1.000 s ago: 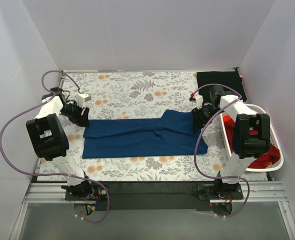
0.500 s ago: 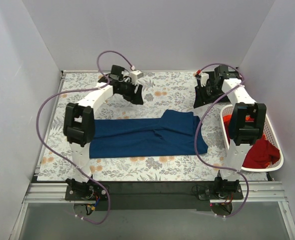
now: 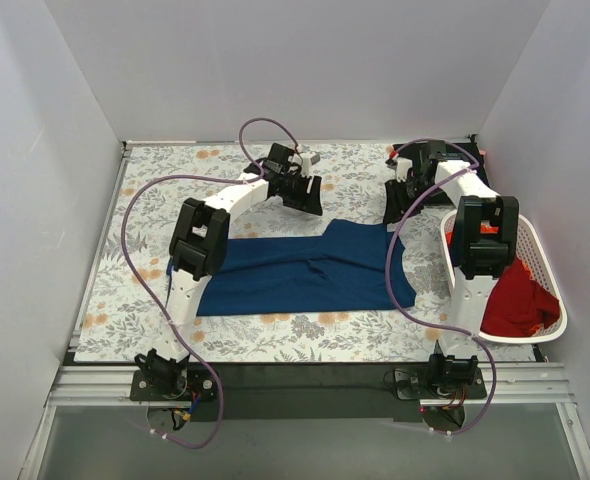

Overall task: Fold and stack the t-shirts
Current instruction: Fold the tshirt

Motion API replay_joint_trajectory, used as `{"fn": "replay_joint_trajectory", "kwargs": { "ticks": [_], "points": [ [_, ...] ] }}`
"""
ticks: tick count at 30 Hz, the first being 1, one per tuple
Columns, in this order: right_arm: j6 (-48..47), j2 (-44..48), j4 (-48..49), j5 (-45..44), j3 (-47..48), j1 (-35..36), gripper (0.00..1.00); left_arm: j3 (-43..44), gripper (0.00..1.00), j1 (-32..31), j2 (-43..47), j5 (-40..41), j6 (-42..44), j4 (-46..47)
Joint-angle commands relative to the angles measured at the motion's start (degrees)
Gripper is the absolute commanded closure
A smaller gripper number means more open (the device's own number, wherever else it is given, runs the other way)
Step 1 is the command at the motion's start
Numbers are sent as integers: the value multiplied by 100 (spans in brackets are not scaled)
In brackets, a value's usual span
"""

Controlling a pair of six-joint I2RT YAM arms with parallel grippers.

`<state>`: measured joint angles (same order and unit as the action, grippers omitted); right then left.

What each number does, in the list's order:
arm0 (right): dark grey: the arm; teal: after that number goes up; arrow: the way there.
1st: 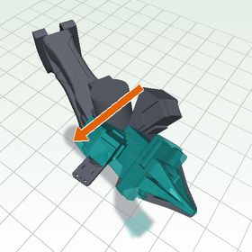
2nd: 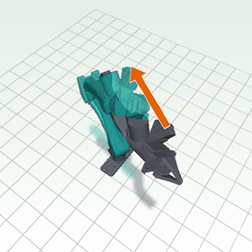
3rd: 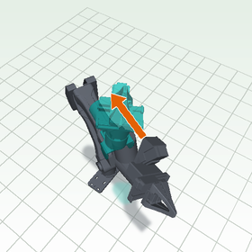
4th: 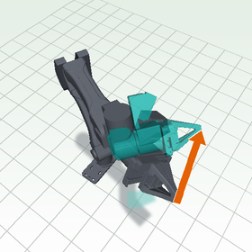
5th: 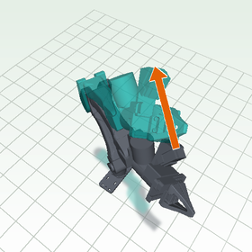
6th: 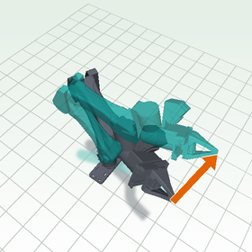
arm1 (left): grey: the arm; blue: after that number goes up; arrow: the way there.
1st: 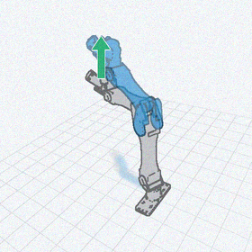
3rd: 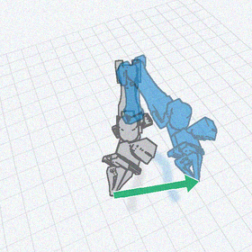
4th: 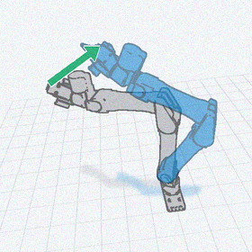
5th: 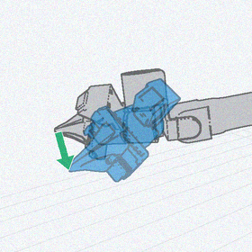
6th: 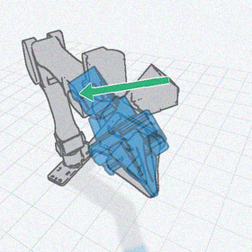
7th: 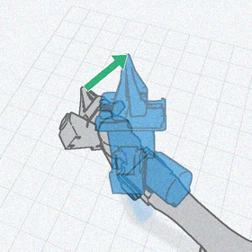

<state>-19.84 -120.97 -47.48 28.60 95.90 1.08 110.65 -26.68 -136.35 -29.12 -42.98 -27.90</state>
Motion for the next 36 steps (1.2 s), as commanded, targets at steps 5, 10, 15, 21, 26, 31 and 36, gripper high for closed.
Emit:
{"fn": "replay_joint_trajectory", "kwargs": {
  "ticks": [5, 10, 15, 21, 26, 31, 36],
  "points": [
    [129, -225, 143, 155, 43, -3, 54, 325, 44, -346, -198, 82, -149, 285],
    [129, -366, 169, 146, 61, -11, 55, 413, 44, -461, -418, 135, -184, 346],
    [111, -480, 196, 269, 105, -12, 58, 571, 46, -584, -603, 82, -228, 347],
    [94, -524, 196, 400, 87, -3, 60, 440, 51, -716, -629, 161, -202, 347],
    [103, -560, 196, 515, 122, -12, 61, 448, 64, -716, -629, 135, -219, 268],
    [76, -525, 196, 655, 131, -11, 77, 589, 86, -725, -664, 38, -219, 197],
    [15, -235, 178, 954, 113, 6, 99, 616, 100, -716, -445, -102, -105, 206]
  ]
}}
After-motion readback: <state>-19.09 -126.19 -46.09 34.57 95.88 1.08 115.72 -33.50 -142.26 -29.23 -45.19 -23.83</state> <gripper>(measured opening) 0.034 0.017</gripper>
